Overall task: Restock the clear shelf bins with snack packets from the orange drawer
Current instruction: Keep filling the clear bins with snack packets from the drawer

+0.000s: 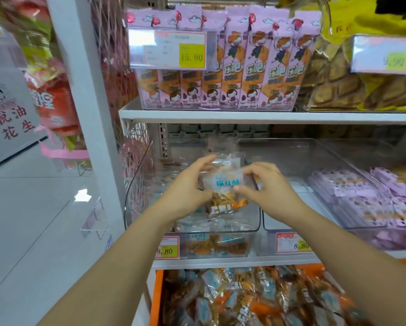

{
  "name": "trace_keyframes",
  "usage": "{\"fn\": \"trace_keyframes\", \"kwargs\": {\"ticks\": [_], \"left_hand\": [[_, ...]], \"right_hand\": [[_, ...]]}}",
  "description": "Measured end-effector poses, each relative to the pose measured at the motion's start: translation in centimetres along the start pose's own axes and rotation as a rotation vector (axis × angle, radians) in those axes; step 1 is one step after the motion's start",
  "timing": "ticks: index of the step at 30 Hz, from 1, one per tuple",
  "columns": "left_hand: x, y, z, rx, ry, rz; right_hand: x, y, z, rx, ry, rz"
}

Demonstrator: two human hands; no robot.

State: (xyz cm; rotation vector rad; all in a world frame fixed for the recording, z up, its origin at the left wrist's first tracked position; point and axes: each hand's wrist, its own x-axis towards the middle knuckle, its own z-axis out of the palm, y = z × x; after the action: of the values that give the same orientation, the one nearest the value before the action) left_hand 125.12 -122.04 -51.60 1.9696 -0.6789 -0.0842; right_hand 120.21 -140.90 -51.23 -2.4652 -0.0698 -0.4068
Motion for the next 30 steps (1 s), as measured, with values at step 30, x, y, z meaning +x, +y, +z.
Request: {"fn": "trace_keyframes", "kwargs": {"ticks": [30], "left_hand": [[0.7, -0.5, 3.0, 0.304, 0.085, -0.276]], "right_hand": [[1.0, -0.2, -0.5, -0.356, 0.169, -0.14]]}}
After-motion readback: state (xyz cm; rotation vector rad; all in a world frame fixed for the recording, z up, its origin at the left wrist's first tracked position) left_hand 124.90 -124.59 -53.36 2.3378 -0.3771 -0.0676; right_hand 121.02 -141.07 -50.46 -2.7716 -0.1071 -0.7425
